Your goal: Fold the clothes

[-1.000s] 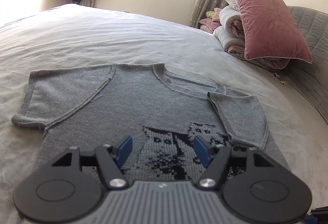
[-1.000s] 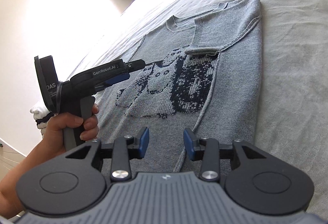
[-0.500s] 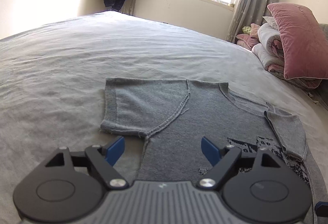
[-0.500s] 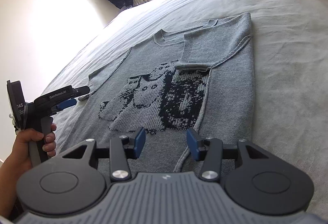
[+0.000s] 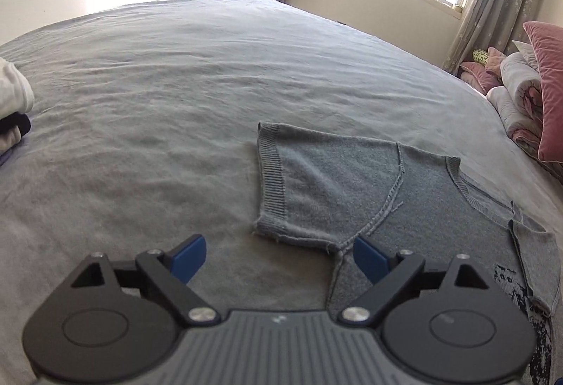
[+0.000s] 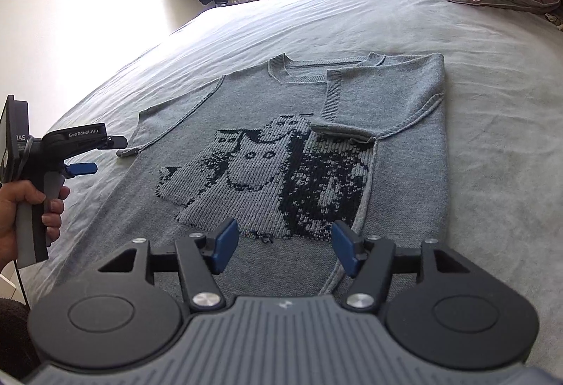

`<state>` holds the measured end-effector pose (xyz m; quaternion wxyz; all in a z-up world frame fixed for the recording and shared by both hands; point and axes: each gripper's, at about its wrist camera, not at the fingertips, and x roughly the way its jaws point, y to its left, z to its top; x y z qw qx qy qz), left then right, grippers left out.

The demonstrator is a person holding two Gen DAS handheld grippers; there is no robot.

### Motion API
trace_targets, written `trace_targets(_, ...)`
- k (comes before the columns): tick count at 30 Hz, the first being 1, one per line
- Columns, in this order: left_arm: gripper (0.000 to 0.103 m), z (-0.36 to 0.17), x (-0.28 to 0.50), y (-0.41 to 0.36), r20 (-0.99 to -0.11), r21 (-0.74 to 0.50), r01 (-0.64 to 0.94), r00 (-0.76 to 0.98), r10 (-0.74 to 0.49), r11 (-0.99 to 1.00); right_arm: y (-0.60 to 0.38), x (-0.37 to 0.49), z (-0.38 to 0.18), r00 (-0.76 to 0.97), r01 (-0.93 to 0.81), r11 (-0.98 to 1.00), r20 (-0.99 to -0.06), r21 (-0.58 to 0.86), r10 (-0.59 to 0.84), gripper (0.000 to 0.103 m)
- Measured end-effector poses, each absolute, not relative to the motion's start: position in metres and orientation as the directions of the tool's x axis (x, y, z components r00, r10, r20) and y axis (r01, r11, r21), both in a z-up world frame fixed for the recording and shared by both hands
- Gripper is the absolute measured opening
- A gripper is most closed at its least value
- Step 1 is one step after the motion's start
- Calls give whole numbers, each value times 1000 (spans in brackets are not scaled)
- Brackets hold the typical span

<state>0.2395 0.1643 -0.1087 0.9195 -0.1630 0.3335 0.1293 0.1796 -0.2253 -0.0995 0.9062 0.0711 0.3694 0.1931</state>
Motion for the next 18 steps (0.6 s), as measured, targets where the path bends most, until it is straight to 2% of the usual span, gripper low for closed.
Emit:
trace_targets(5,95,-118,236,182,-624,-240,-383,765,160,892,-193,193,-82,688,-328,921,-614,212,387,72)
trace_targets(16,94,-120,232,226,-624,-388,-446,771,126,806,-122,234,-74,710,-407,896,-555,180,434,72)
trace_targets(18,91,-121,231,236,-627,-408,-469,768,134,783,-110,243,-80,717,-421,893,-544,160,436,72)
